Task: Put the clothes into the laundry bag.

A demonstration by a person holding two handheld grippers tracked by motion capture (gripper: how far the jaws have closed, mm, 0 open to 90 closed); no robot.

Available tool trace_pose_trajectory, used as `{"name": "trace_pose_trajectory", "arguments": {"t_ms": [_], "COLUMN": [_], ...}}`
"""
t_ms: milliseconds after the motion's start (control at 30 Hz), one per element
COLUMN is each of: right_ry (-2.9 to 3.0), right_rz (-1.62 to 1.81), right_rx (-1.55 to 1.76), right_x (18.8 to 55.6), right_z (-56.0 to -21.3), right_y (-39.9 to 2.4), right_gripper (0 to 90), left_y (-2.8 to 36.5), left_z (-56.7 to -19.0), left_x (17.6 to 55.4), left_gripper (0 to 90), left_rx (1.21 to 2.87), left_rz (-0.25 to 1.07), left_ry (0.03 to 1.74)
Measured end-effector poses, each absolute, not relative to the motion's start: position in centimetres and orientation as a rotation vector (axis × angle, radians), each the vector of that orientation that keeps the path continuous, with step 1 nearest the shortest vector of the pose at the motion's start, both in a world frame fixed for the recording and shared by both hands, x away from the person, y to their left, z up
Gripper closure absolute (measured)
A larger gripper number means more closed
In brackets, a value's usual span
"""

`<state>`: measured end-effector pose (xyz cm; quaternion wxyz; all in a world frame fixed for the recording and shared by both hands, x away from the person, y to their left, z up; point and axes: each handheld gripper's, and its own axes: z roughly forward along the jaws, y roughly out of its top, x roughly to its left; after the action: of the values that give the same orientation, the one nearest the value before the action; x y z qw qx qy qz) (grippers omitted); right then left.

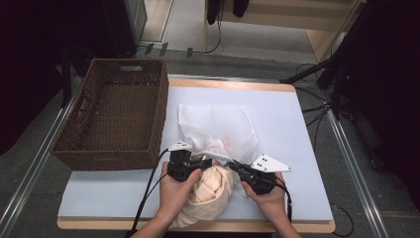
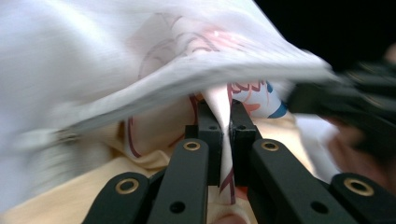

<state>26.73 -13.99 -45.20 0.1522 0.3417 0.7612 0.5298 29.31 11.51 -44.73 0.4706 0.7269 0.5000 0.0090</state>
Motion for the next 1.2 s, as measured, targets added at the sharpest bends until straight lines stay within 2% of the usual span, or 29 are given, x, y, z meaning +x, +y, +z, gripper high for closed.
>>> {"name": "trace_pose_trajectory", "arguments": {"t_ms": [33,100,167,333,400,500,533,600,633,700,767,933,1067,1133,1200], "right_ry": [2.190,2.204,2.211,2.190,2.183,2.182,2.185,2.193,2.193,2.193,2.189,2.185,2.192,2.200,2.202], "right_rz": [1.517,1.493,1.480,1.473,1.474,1.476,1.480,1.480,1.483,1.489,1.498,1.503,1.503,1.512,1.508], "right_rx": [0.972,0.972,0.991,1.022,1.031,1.028,1.027,1.014,1.011,1.000,0.993,0.963,0.963,0.968,0.962], "right_x": [26.7,26.8,27.0,27.4,27.5,27.5,27.4,27.3,27.3,27.2,27.1,26.7,26.7,26.8,26.8], "right_z": [-45.3,-45.6,-46.0,-46.1,-46.1,-46.1,-46.1,-46.0,-46.0,-46.0,-45.9,-45.5,-45.5,-45.6,-45.6], "right_y": [-13.9,-13.7,-13.7,-14.0,-14.1,-13.8,-13.7,-13.6,-13.6,-13.5,-13.5,-13.2,-13.2,-13.3,-13.3], "right_gripper": [88.6,88.6,88.6,88.4,88.4,88.4,88.4,88.4,88.4,88.4,88.4,88.5,88.5,88.5,88.5], "left_y": [11.3,11.1,11.3,12.2,11.8,10.5,10.5,10.8,10.9,11.1,11.0,10.8,10.5,10.2,10.5], "left_z": [-45.2,-45.8,-45.2,-43.5,-43.8,-45.7,-45.9,-45.6,-45.4,-44.8,-44.1,-42.1,-43.9,-46.0,-46.5], "left_x": [29.6,29.8,29.1,28.1,27.7,27.4,27.2,27.3,27.3,27.1,26.7,26.4,28.1,29.3,29.5], "left_gripper": [84.0,65.2,52.7,34.8,28.5,23.7,29.2,57.4,65.8,73.5,76.2,76.7,75.8,73.0,67.9], "left_rx": [1.811,1.861,1.874,1.906,1.980,2.130,2.124,2.111,2.110,2.087,2.035,1.902,1.924,1.981,1.958], "left_rz": [-0.015,-0.124,-0.125,-0.182,-0.178,-0.146,-0.086,-0.088,-0.086,-0.073,-0.055,0.038,0.094,0.002,-0.043], "left_ry": [1.228,1.194,1.128,1.015,1.001,1.021,1.031,1.037,1.031,1.009,0.988,0.949,1.058,1.114,1.117]}}
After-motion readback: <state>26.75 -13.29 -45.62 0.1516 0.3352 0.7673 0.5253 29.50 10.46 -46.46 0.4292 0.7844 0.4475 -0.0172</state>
